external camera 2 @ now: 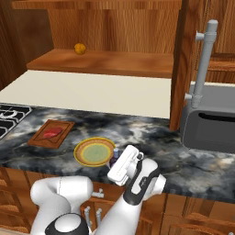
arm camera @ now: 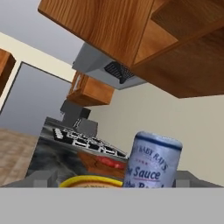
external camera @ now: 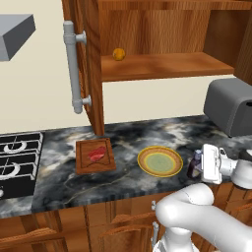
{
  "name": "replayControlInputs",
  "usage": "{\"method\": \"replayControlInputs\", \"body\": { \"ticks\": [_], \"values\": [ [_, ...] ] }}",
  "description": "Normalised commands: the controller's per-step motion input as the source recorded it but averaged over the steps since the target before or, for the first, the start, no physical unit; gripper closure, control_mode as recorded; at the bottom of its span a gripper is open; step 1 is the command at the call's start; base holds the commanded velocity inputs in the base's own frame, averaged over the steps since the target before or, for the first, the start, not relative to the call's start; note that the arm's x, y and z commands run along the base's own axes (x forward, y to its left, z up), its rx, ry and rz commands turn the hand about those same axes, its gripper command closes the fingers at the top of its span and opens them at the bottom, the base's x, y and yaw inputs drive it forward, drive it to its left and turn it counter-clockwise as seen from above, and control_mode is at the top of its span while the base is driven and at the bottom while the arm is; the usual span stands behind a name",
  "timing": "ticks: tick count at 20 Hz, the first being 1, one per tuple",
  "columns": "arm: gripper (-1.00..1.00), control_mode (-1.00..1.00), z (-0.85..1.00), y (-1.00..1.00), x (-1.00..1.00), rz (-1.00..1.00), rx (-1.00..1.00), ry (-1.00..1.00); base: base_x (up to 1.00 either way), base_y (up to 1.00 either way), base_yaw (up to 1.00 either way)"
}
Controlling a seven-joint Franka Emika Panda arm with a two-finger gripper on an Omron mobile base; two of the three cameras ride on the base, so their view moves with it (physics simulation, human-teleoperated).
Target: Pick the steak from the plate and place it on the cutting board. Then pick the condiment bottle from the cabinet and place it next to the cutting board.
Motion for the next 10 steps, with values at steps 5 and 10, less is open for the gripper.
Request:
{"method": "replayControlInputs", "body": {
  "ticks": [5,10],
  "values": [
    [-1.00,-1.00,0.00,0.00,-0.02,0.00,0.00,0.03,0.00,0.00,0.00],
    [-1.00,-1.00,0.00,0.00,0.02,0.00,0.00,0.03,0.00,0.00,0.00]
  ]
}}
